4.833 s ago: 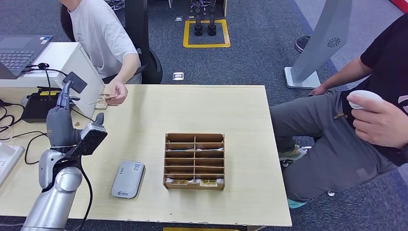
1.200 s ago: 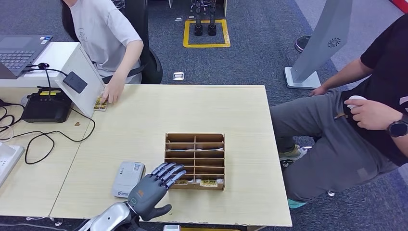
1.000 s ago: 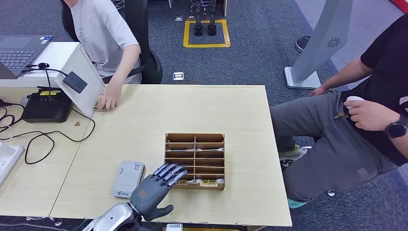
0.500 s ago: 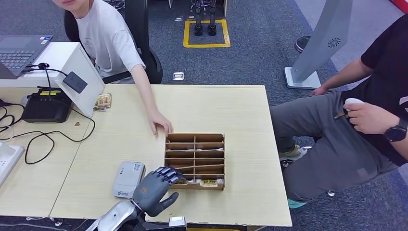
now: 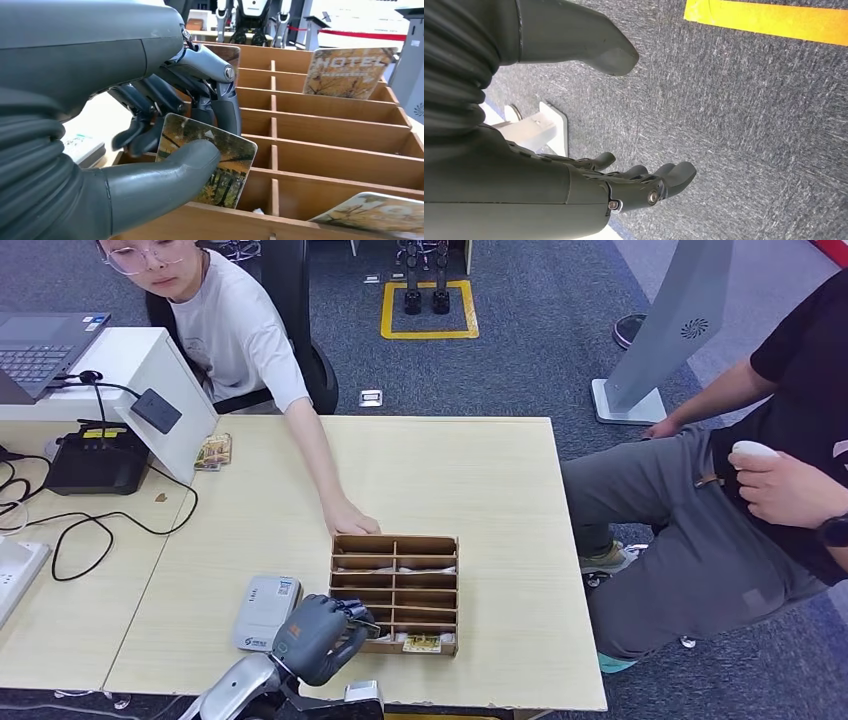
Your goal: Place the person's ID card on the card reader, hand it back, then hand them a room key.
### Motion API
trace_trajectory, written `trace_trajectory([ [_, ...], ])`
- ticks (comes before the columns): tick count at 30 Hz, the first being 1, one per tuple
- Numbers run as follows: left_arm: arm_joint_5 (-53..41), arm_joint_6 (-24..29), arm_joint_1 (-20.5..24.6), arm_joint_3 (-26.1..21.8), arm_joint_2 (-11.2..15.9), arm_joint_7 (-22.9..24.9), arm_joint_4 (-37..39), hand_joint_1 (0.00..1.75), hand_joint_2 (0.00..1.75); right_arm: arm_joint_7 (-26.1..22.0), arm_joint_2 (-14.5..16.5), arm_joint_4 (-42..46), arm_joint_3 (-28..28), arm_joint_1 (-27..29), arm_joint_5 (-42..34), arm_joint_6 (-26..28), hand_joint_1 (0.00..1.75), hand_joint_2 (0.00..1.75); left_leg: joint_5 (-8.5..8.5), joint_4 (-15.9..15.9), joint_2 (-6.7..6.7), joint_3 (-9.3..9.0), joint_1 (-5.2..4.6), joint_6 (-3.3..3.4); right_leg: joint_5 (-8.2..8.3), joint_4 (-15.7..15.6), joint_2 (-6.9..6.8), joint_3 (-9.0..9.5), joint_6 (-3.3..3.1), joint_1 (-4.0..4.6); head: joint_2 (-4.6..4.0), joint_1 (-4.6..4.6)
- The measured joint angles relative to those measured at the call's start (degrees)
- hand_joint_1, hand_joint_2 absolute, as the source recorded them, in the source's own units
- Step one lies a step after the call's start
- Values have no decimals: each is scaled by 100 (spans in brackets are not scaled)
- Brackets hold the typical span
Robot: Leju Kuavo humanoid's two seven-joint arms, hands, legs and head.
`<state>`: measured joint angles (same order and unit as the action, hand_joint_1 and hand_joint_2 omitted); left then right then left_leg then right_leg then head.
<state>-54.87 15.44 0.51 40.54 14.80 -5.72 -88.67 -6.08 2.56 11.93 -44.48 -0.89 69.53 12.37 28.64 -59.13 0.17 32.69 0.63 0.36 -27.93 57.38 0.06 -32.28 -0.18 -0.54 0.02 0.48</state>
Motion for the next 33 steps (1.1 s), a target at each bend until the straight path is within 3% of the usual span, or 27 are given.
trace_trajectory([
  [5,390,52,-60,-182,23,-233,-28,175,175,-37,0,1,-24,-1,24,5,0,175,0,0,0,0,0,0,0,0,0,0,0,0,-1,0],
  [9,977,153,-60,-553,197,-560,-376,175,175,-75,0,2,-32,-1,60,11,0,175,-1,0,0,-1,2,0,1,1,0,-1,-1,1,-1,1],
  [13,1634,88,135,-1259,551,-858,-1083,175,175,-131,0,4,-57,-1,93,15,0,175,-5,0,-1,-1,5,-5,1,3,-1,-1,-2,3,-1,-1],
  [18,2192,-317,711,-2323,1058,-924,-1877,175,175,-167,6,9,-139,-4,146,14,0,175,-6,0,-1,-2,6,-7,2,6,0,0,-3,6,-1,-1],
  [23,1471,-369,1205,-2919,1234,-381,-1962,175,175,-138,30,9,-160,-23,255,0,0,175,-6,0,-2,-2,2,-6,2,5,-1,0,-2,2,-1,1],
  [33,-354,361,1663,-2985,1132,783,-481,175,175,-68,48,9,-160,-128,404,10,0,175,-6,-2,2,-3,0,-6,3,4,2,-1,0,-1,-1,1],
])
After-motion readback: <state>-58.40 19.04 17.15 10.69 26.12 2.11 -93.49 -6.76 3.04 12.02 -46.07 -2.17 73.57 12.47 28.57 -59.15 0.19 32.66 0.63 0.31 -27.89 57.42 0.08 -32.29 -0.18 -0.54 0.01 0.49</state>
